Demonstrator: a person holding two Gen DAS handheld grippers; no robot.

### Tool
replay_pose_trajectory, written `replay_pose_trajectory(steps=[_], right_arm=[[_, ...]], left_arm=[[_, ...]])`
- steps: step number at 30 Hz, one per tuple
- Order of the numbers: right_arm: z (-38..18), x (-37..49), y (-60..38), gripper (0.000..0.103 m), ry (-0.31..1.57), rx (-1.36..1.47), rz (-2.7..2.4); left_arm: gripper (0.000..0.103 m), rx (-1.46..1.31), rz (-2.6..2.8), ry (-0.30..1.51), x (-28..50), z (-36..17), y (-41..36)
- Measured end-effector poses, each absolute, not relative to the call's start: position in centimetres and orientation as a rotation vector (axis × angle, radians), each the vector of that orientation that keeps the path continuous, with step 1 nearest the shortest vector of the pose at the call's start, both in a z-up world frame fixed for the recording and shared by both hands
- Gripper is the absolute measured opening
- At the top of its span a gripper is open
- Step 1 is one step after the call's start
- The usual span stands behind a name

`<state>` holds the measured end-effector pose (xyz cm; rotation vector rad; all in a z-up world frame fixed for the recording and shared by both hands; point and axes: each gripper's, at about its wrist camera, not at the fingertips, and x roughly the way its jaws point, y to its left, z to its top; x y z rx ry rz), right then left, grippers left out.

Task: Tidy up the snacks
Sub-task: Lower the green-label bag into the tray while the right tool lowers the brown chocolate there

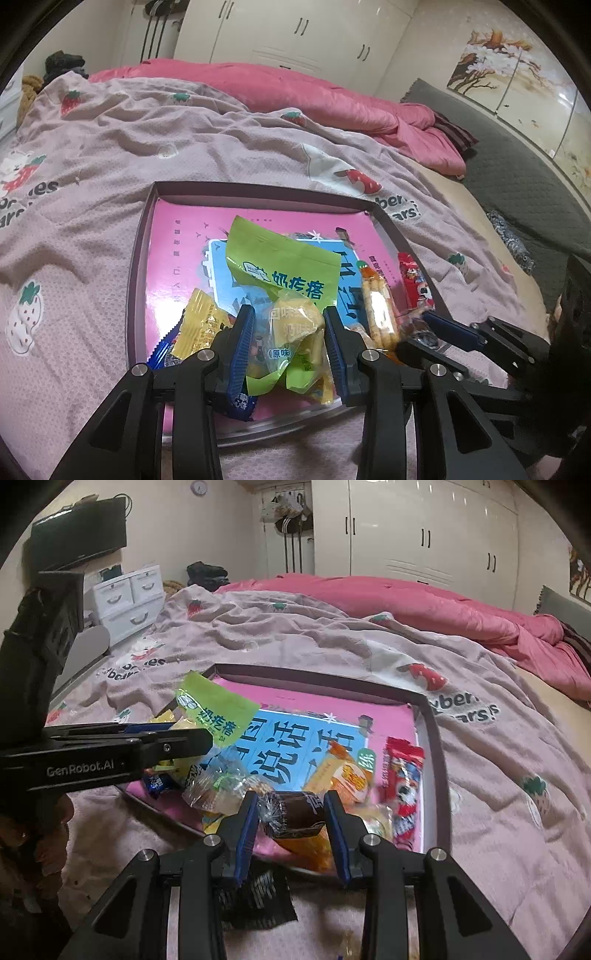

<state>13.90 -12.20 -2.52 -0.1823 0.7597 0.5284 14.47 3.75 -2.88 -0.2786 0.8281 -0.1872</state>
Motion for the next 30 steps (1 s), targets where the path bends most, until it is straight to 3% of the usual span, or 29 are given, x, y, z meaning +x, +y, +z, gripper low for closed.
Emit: replay_pose_trajectory(steps=[30], right_arm=[[-3.5,14.38,-11.81,0.038,0.766,-0.162,0.536]], left_arm=[[0.04,-0.266,-0.201,0.836,14.81,-2.99,3.43]])
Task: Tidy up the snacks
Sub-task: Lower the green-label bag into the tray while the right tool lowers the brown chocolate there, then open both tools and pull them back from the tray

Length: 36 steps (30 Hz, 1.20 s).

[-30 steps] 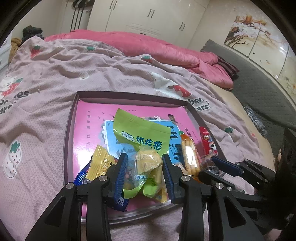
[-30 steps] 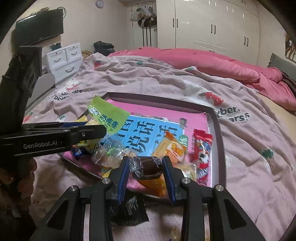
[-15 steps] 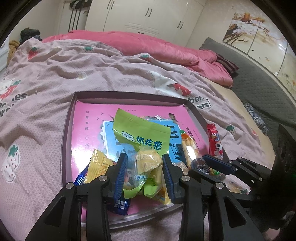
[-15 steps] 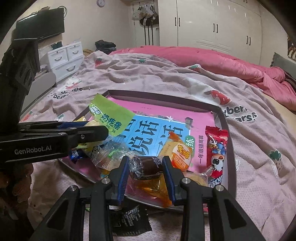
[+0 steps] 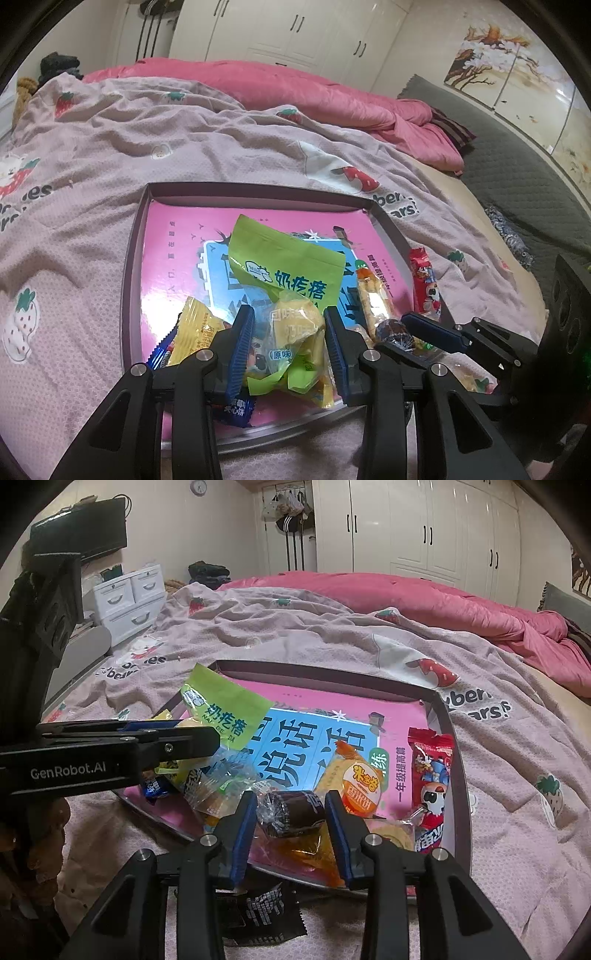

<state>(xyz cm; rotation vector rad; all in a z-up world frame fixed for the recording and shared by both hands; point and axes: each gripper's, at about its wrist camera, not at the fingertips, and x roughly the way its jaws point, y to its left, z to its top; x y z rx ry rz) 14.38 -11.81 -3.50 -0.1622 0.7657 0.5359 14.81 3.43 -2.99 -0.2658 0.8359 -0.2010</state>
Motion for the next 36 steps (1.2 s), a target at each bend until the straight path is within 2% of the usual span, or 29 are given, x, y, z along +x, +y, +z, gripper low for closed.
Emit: replay_pose_trajectory(steps=[7,11,17,26,30,36], right_arm=[[-3.7,14.0,-11.9,0.039,0.77,-0.164,0.542],[-3.7,13.5,-11.9,0.039,0.775,-0.166,0.546],[-3.8,13.0,-11.9,0.04,0.776,-0.173,0.55],[-2.6,12.6,-12.3,0.04,0.746,-0.159,0.543],[-1.8,12.3,-12.6,0.048,0.724,-0.148,0.537],[-0.5,11.8,-13.4,0.049,0.695,-0.123,0.53]], left_arm=[[0.041,-0.267,-0.203,0.838,14.7,-2.7,3.5],[0.049,-0.271,-0.209,0.834,14.5,-2.3,3.6],[0.05,-0.274,-0.211,0.825,14.3,-1.7,3.7],[0.059,-0.291,-0.208,0.813,13.8,-0.8,4.4],[0.064,-0.294,-0.204,0.808,13.4,-0.3,4.7],[0.068,-0.28,-0.196,0.797,12.7,0.6,4.9]])
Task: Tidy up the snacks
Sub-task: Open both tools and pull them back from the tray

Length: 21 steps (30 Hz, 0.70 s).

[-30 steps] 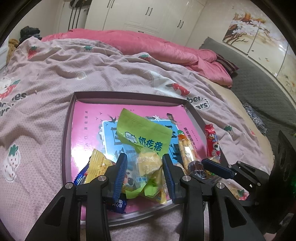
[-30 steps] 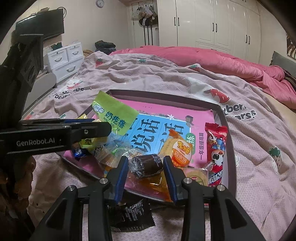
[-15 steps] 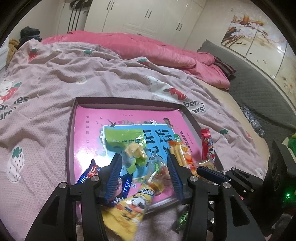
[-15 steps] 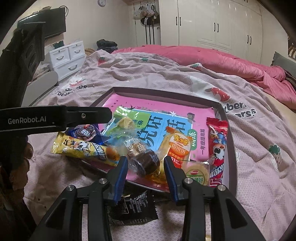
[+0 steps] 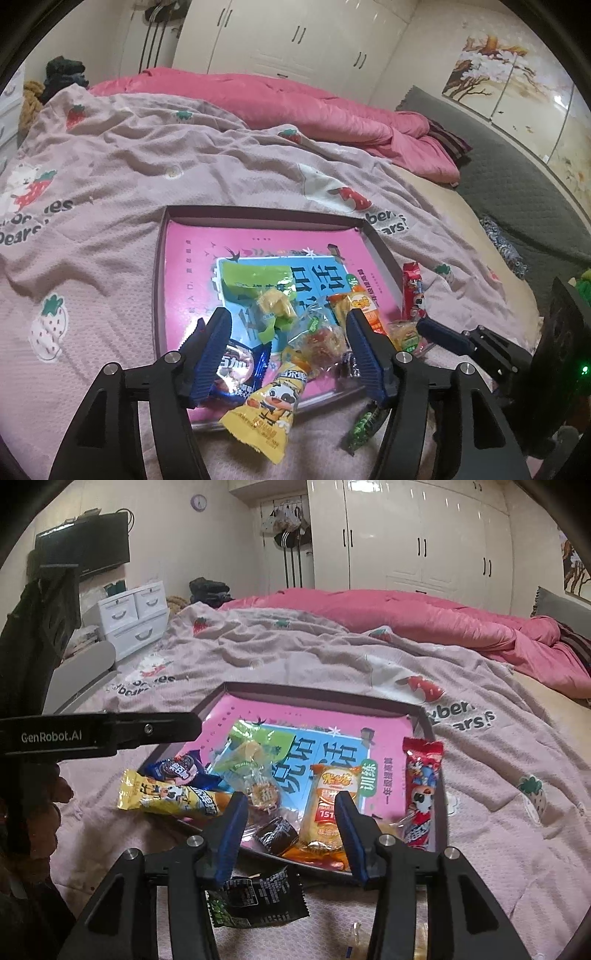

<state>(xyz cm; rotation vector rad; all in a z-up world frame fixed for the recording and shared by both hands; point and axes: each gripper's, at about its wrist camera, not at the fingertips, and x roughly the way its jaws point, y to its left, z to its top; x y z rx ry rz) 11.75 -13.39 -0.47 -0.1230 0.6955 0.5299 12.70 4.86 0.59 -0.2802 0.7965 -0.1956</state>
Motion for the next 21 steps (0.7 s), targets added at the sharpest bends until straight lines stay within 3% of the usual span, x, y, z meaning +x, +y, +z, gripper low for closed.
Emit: replay_pose_trajectory(steps=[4,21], right_arm=[[0.6,11.3,-14.1,0.056,0.669,-0.109,0.524],[4.1,9.8,-19.3,0.063,0.596,-0.033,0.42]], left_arm=[[0.071,-0.272,-0.192,0.785,12.1,1.3,4.9],[0.075,-0.234,-0.217,0.73,9.8,3.9,4.2]])
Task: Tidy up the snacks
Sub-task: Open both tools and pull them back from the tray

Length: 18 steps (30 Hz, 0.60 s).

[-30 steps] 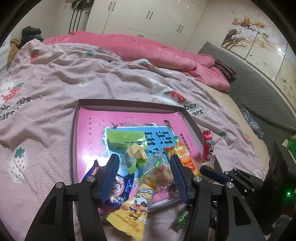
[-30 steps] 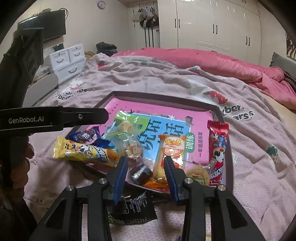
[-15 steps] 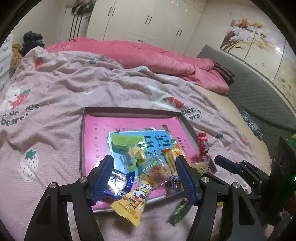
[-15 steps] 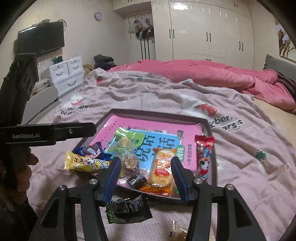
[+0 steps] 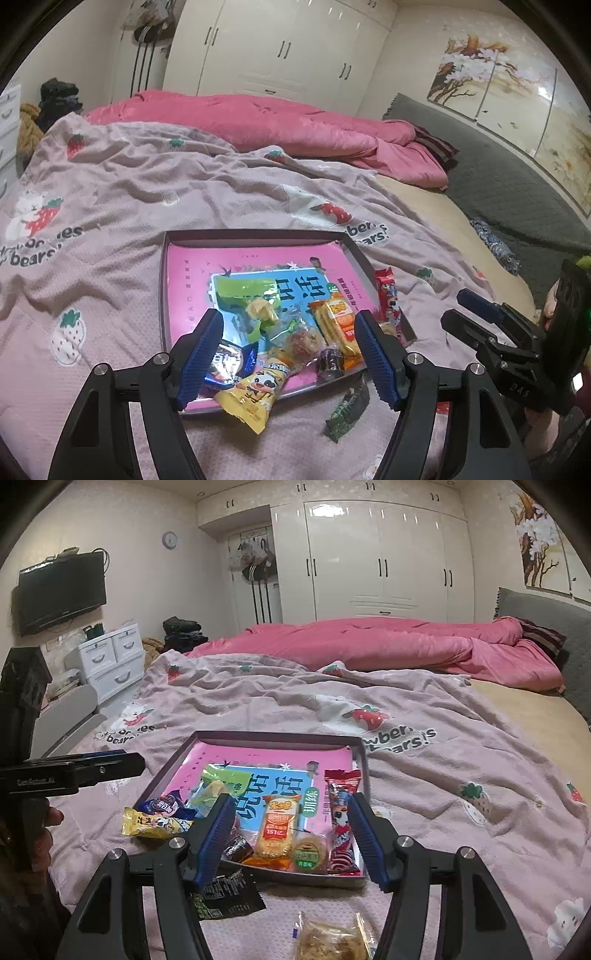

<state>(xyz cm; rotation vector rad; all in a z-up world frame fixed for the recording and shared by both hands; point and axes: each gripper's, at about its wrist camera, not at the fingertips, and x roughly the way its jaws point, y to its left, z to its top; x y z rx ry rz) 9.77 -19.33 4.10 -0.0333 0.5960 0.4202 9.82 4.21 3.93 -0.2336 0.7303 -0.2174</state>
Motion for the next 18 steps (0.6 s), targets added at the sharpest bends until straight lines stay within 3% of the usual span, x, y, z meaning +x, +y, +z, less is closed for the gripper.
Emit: replay_pose_trajectory(steps=[18], right_arm=[[5.1,7.6,-19.9,0.07,0.573,-0.03,0.412]], left_arm=[[0.078,-0.177,-0.237,0.709,7.0,5.6,2.7]])
